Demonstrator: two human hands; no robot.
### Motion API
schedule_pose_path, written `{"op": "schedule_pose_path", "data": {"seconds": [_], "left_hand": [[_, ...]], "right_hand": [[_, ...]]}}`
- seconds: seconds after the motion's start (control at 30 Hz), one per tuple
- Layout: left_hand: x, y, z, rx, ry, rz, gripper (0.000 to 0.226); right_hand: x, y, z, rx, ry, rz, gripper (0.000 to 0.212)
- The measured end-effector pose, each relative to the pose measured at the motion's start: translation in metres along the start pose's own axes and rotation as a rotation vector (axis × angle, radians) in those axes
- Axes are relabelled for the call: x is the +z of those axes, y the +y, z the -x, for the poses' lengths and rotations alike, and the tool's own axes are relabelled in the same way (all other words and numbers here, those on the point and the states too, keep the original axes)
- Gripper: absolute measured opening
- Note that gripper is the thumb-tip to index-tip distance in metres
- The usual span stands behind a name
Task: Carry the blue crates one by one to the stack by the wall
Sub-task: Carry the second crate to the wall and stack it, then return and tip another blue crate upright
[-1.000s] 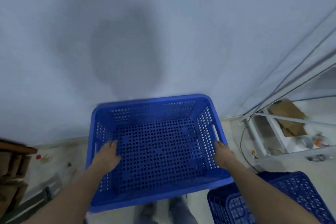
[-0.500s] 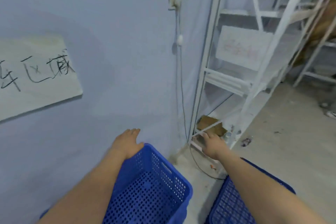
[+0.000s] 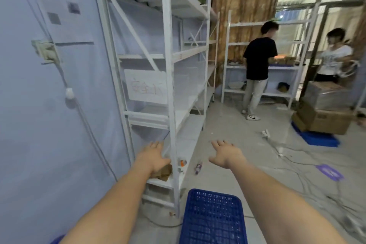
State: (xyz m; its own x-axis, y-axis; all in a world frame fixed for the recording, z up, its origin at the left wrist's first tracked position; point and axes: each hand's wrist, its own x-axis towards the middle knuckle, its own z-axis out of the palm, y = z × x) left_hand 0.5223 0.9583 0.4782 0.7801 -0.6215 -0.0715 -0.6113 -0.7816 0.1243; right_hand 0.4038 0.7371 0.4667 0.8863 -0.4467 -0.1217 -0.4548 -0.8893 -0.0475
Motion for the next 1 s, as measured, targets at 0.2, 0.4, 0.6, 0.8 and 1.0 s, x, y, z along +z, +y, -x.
{"op": "schedule_pose_path", "data": {"seconds": [0.2,0.4,0.6,0.8,1.0], "left_hand": [[0.022,0.094,-0.055,0.093,-0.024,-0.088,0.083],[0.038,0.126,-0.1,0.124,-0.061,-0.129,0.082],[0.065,0.114,-0.157,0.13,-0.105,-0.124,0.079],[0.161,0.089,-0.211,0.142,-0.28,-0.075,0.079],[0.314,0.064,-0.218,0.091,-0.619,-0.013,0.082]], "right_hand": [[-0.006,0.081,-0.015,0.064,-0.002,0.023,0.073],[0.009,0.128,-0.04,0.136,-0.067,0.0,0.074],[0.041,0.141,-0.085,0.197,-0.121,-0.064,0.074],[0.129,0.136,-0.13,0.247,-0.257,-0.181,0.074],[0.289,0.134,-0.134,0.352,-0.538,-0.311,0.075]]}}
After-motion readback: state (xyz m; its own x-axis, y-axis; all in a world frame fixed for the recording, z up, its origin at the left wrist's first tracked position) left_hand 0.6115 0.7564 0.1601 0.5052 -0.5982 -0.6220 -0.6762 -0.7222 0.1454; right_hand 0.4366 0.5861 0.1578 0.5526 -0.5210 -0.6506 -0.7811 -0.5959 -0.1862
